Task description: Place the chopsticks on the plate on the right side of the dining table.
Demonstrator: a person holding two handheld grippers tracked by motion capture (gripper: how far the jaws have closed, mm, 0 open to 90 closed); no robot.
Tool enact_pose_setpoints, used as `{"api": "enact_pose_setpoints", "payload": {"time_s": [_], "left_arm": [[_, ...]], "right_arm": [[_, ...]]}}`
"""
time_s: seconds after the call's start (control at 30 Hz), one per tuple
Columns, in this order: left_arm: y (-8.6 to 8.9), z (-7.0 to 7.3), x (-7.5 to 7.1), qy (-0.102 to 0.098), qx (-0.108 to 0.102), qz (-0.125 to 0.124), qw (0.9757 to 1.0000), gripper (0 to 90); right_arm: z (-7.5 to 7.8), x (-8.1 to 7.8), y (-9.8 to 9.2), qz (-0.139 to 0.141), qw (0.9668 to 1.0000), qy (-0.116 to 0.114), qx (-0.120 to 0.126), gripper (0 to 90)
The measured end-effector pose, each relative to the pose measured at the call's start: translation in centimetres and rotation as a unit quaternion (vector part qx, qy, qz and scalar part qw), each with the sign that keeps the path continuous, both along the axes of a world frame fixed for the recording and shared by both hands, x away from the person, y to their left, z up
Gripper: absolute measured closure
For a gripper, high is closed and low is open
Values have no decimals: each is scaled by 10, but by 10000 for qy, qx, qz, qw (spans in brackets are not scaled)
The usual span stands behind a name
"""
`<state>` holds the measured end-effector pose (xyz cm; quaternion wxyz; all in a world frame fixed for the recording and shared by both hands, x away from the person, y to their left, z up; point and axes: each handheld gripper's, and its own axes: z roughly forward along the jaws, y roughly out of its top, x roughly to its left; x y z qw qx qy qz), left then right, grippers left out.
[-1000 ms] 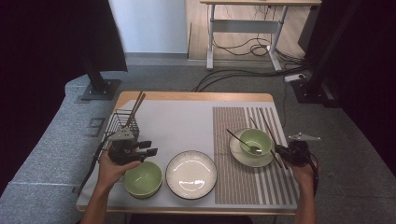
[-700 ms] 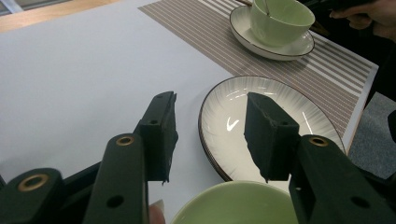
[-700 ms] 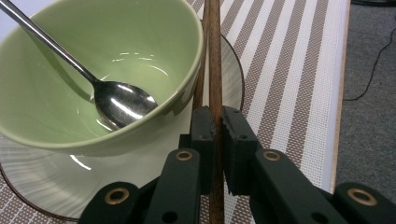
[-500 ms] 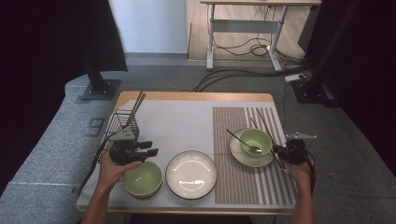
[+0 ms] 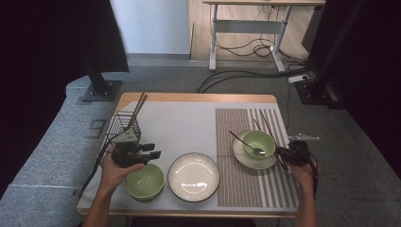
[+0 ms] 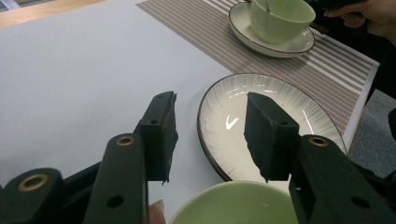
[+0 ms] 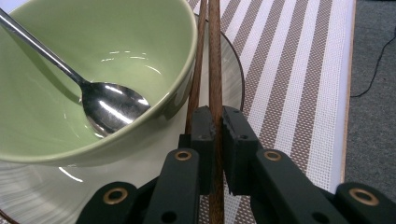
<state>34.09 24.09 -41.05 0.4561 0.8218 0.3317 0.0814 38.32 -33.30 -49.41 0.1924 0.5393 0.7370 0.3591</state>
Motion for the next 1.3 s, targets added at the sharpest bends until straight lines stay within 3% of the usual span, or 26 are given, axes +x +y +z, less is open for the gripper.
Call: {"api": "enact_pose_setpoints", "payload": {"time_s": [0.33,1.3], "left_arm": [[-1,-1,0,9,1,-19,10000,537],[0,0,0,-9,-17,-3,10000,538]], "right_arm": [[-2,2,3,95,9999,-38,-76,836],[-1,0,0,8,10000,-42,-9,832]]}}
